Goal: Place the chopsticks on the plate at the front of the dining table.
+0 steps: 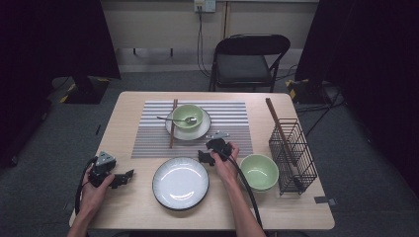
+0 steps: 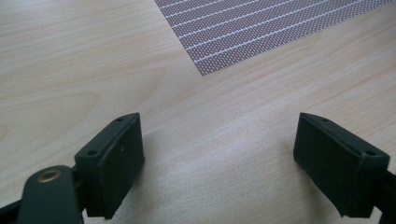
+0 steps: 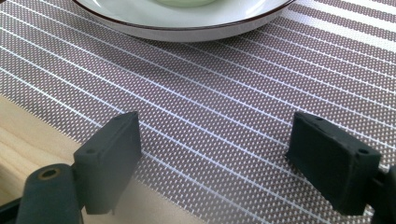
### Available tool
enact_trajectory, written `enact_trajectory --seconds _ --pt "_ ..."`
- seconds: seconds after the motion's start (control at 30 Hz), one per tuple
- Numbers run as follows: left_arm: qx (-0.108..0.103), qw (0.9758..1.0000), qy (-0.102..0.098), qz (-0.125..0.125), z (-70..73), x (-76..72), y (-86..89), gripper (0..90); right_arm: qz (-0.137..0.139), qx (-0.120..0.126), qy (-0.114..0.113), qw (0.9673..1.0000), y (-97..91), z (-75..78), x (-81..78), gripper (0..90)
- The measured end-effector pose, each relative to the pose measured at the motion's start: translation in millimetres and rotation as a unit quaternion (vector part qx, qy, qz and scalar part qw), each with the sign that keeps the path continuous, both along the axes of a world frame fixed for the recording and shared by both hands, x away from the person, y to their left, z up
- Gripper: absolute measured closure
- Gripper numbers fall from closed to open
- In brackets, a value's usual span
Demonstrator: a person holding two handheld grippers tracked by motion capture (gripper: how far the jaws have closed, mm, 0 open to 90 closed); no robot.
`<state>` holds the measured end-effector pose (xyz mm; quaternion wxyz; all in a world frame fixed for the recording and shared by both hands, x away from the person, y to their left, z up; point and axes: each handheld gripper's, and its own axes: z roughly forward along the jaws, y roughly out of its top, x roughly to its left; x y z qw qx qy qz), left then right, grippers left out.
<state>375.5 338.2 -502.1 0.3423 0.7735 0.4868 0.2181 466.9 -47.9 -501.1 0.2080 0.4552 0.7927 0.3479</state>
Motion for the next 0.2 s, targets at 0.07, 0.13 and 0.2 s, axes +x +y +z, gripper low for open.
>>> enact_trajectory --seconds 0.07,0.13,0.2 --pt "0.000 1.0000 0.000 0.000 0.0 0.0 -0.1 15.5 0.000 0.000 0.000 1.0000 0.0 0.0 0.1 16.4" --pt "0.000 1.0000 0.000 0.000 0.0 0.0 -0.1 15.5 0.001 0.000 -0.001 1.0000 0.0 -0.1 0.1 16.4" --pt "0.000 1.0000 0.000 0.000 0.0 0.0 0.0 15.5 0.001 0.000 0.000 1.0000 -0.1 0.0 0.1 16.4"
